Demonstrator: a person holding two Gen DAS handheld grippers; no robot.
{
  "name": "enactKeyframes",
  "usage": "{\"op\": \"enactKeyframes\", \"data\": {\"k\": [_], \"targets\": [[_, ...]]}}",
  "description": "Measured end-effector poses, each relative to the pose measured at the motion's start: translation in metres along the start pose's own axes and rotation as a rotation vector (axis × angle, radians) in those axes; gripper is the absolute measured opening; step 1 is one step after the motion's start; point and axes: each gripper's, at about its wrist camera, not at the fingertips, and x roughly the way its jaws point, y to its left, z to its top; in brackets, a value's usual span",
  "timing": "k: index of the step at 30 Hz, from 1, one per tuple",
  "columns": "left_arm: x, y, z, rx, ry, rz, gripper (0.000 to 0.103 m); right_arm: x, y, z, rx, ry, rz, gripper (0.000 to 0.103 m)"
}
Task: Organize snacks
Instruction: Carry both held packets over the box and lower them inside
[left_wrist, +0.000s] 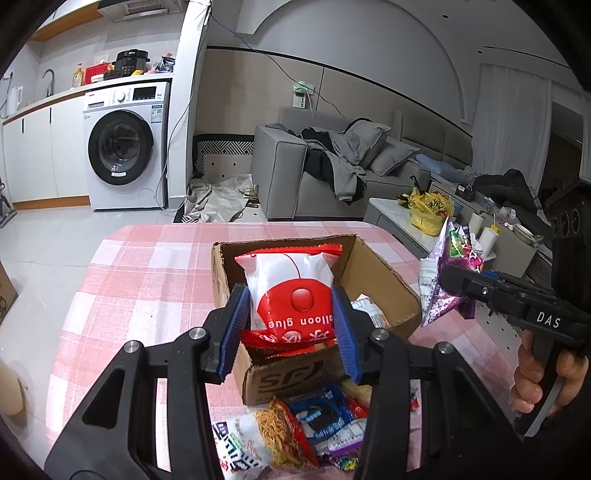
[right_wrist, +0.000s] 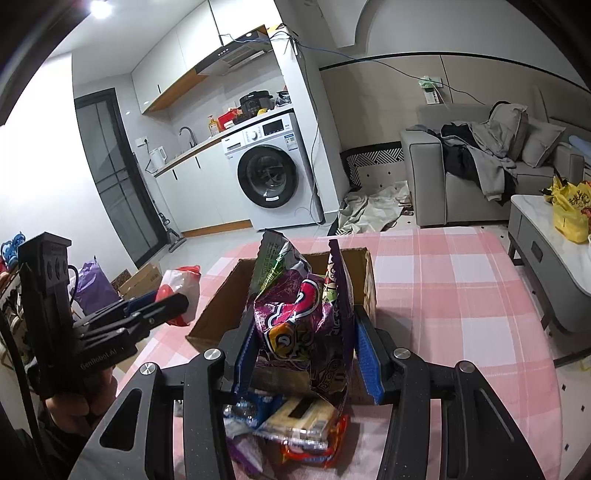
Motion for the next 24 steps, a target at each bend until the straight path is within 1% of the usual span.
{"op": "enactKeyframes", "data": {"k": [7, 13, 21, 24], "targets": [[0.027, 0.005, 0.005, 0.001, 0.006, 0.011, 0.042, 0.023, -0.002, 0.009, 0.005, 0.011, -0.005, 0.048], [0.052, 0.001, 0.005, 0.026, 0.013, 0.028, 0.042, 0.042, -0.003, 0.008, -0.003, 0.031, -0.007, 0.048], [0.081, -0.001, -0.003, 0.042, 0.057, 0.012, 0.042, 0.072, -0.003, 0.007, -0.024, 0.075, 0.001, 0.048], [0.091, -0.001, -0.008, 0.046, 0.072, 0.019, 0.042, 0.083, -0.004, 0.004, -0.024, 0.089, 0.001, 0.048]]}}
